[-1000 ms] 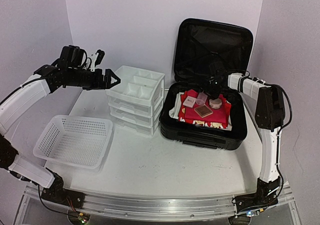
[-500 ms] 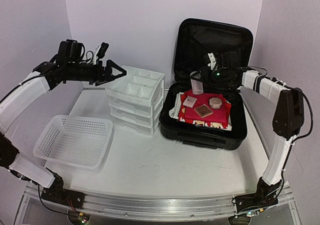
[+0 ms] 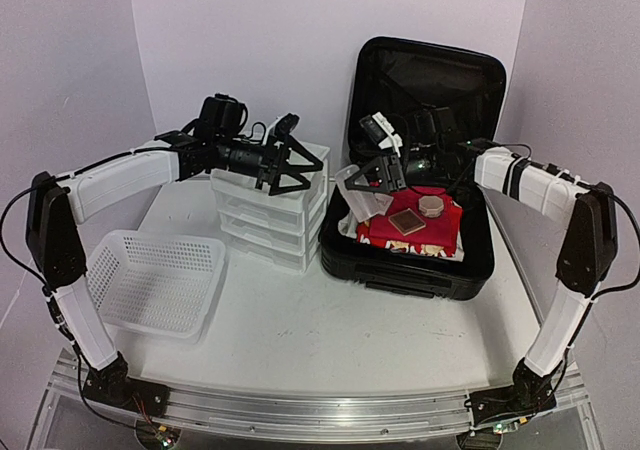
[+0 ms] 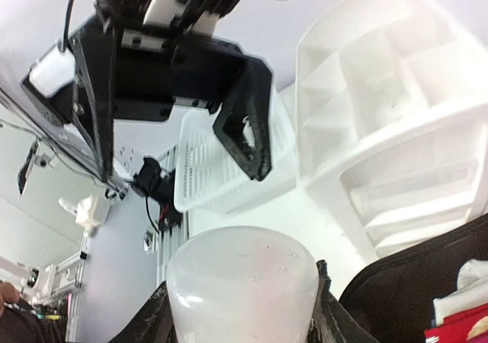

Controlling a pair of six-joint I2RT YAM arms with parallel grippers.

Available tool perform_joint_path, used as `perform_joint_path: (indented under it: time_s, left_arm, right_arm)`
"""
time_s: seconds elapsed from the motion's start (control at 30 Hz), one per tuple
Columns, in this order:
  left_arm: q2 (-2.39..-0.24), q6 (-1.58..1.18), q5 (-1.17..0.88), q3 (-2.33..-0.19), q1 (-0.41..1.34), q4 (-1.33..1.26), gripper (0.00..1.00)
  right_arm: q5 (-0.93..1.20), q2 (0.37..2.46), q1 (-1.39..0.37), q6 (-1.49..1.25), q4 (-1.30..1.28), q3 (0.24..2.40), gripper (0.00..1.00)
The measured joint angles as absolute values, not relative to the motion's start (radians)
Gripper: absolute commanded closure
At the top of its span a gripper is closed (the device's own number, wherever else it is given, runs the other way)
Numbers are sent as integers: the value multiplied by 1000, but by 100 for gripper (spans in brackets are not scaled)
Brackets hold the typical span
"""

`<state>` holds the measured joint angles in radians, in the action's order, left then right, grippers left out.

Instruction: Open, take out, and arrange the luggage

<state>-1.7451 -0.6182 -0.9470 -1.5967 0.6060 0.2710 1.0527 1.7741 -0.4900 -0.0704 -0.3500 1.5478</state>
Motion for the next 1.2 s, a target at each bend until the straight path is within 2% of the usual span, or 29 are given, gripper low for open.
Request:
perform_joint_path:
  time_s: [0.17,0.3,0.57,0.73,0.8,1.03,1.2]
  left_arm:
    - [-1774,-663,-984,-1615,627,266,7]
    - [-1794,-687,-995,-1641,663,255,16]
    - [-1833,-705,-978,-1650,713,255,16]
    - [-1834,-678,-938,-1652,724,298,29]
    - [-1834,-661,-921,-1657,729,325,32]
    - [-1834,-603,-883,-1681,744,399,29]
    - [-1834,-585,-870,-1697,754,437,44]
  right_arm:
    - [1024,1768,-524,33,-453,1543,83]
    - [994,1753,-555,85,-511,1544,83]
    - [921,1724,-615,147,-572,1551,84]
    - [886,1715,-625,167,-583,1556,84]
    - [869,1714,-628,173,-587,1559,84]
    - [830,1714,-647,189,-596,1560,84]
    - [810,1714,-661,197,-604,1566,83]
